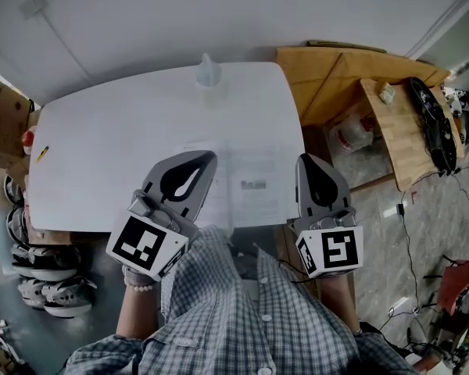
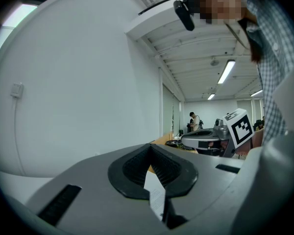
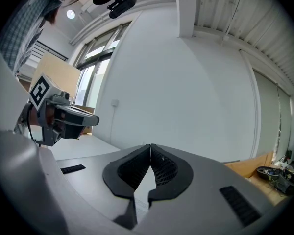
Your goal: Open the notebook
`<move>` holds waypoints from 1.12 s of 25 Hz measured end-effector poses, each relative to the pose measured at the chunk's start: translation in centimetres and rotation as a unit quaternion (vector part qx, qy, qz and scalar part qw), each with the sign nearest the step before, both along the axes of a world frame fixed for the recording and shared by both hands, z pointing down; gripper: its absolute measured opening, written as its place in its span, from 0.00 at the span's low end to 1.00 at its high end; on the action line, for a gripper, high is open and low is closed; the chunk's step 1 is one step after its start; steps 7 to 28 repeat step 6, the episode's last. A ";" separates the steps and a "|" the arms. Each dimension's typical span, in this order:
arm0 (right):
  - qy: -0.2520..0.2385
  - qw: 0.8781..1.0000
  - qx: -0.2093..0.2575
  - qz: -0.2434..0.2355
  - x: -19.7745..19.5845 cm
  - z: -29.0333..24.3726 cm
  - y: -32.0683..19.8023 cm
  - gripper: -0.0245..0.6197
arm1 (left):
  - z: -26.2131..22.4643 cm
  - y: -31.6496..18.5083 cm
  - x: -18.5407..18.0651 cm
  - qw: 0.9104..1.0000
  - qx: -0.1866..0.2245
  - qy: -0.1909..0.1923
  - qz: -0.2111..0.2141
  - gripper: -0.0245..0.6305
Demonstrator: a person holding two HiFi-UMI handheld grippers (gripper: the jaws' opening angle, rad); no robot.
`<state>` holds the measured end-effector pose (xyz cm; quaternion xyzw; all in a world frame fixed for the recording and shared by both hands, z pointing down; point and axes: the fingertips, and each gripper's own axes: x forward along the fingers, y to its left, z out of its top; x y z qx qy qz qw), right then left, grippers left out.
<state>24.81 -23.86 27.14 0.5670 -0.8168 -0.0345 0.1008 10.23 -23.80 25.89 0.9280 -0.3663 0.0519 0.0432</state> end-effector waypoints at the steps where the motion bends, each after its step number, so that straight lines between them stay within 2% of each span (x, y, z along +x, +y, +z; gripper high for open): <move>1: 0.001 1.000 -0.001 0.000 0.0 0.0 0.0 0.07 | 0.0 0.0 0.0 1.000 0.001 0.000 0.001 0.05; 6: 0.004 1.000 -0.015 0.004 0.0 0.7 0.8 0.07 | 0.6 0.5 0.2 1.000 -0.010 0.002 0.007 0.05; 28: 0.004 1.000 -0.015 0.004 0.0 0.7 0.8 0.07 | 0.6 0.5 0.2 1.000 -0.010 0.002 0.007 0.05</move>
